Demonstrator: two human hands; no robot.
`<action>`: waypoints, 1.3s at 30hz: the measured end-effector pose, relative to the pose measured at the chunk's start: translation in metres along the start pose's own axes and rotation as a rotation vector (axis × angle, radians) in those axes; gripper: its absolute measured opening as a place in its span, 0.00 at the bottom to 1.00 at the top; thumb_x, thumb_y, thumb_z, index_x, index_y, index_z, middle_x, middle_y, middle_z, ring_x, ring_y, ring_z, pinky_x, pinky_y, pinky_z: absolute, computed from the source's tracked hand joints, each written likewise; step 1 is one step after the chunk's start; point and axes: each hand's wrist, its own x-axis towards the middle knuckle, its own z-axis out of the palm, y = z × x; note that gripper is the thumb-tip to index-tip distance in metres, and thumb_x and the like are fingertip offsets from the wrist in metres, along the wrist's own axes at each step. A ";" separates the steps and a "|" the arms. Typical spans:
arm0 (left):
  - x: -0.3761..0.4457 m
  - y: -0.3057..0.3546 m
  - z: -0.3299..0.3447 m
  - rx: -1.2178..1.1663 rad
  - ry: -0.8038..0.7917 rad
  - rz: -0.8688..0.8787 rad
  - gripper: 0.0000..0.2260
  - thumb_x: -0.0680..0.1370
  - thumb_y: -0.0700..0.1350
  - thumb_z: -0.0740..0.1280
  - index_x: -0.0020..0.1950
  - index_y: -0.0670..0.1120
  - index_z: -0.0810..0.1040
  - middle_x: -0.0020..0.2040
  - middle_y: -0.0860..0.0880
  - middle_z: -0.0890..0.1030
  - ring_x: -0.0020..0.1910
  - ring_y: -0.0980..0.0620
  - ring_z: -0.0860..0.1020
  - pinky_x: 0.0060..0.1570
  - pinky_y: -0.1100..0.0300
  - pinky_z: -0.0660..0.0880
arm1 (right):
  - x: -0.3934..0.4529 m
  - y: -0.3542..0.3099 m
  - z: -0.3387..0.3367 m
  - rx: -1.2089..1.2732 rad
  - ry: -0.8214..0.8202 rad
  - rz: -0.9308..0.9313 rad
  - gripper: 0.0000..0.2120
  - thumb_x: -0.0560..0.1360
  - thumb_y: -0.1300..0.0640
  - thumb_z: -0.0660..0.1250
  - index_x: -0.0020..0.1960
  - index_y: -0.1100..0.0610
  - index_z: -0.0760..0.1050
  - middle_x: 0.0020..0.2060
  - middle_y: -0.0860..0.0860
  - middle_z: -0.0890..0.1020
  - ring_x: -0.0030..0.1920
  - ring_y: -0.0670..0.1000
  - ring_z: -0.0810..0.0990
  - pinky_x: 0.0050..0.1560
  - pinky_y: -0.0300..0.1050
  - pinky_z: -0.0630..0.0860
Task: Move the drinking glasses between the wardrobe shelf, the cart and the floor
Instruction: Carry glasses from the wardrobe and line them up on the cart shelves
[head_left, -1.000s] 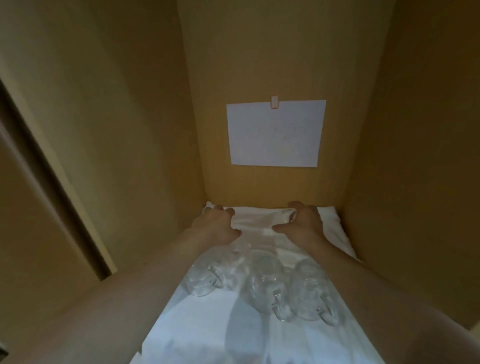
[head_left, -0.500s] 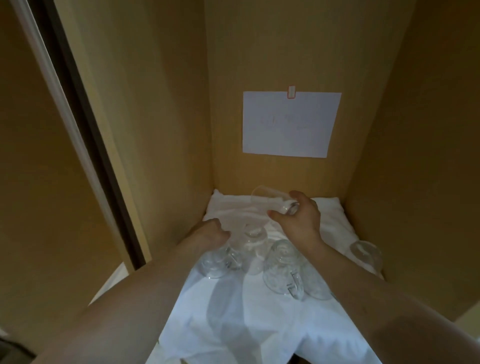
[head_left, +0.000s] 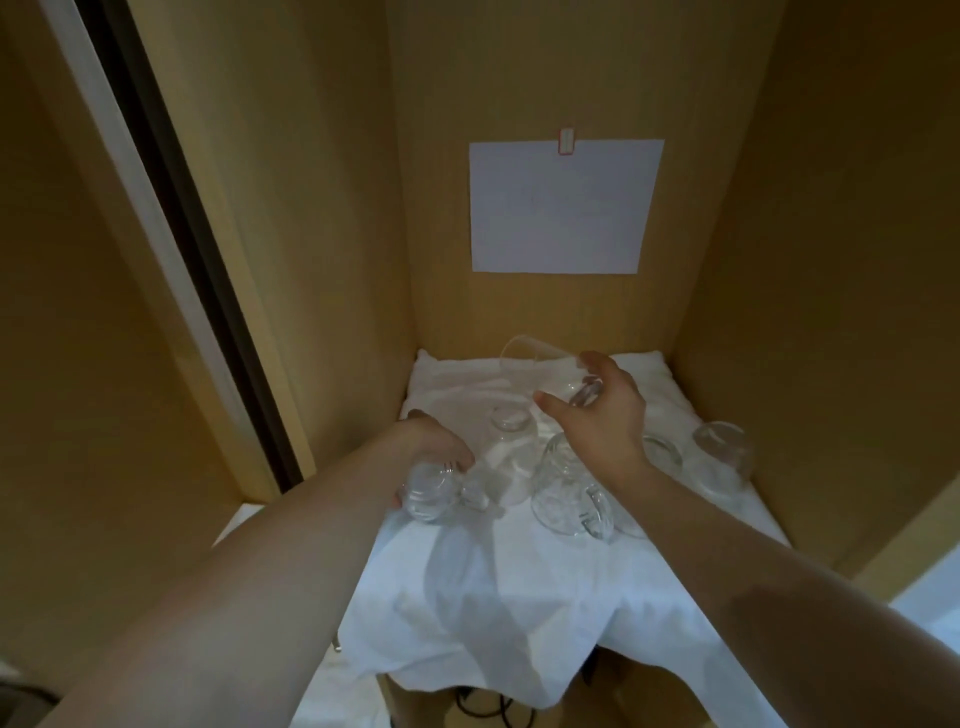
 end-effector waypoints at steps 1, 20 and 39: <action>-0.003 0.000 0.001 0.008 -0.031 -0.014 0.30 0.65 0.49 0.79 0.59 0.43 0.68 0.46 0.44 0.69 0.38 0.38 0.76 0.38 0.45 0.82 | -0.001 -0.001 0.000 -0.004 0.004 0.001 0.33 0.65 0.46 0.82 0.66 0.51 0.75 0.51 0.49 0.78 0.49 0.48 0.78 0.56 0.43 0.74; -0.078 0.041 -0.080 0.022 0.231 0.403 0.17 0.68 0.47 0.77 0.52 0.45 0.77 0.44 0.46 0.76 0.40 0.47 0.77 0.34 0.60 0.77 | 0.006 -0.048 -0.011 0.225 0.168 0.184 0.36 0.64 0.45 0.81 0.69 0.50 0.73 0.51 0.42 0.77 0.56 0.49 0.78 0.58 0.43 0.74; -0.072 0.072 -0.028 -1.298 -0.532 0.655 0.05 0.75 0.40 0.70 0.49 0.46 0.78 0.35 0.51 0.78 0.28 0.55 0.75 0.24 0.65 0.71 | -0.025 -0.069 -0.107 0.493 0.316 0.271 0.32 0.63 0.45 0.81 0.62 0.53 0.75 0.47 0.51 0.85 0.34 0.46 0.84 0.36 0.45 0.78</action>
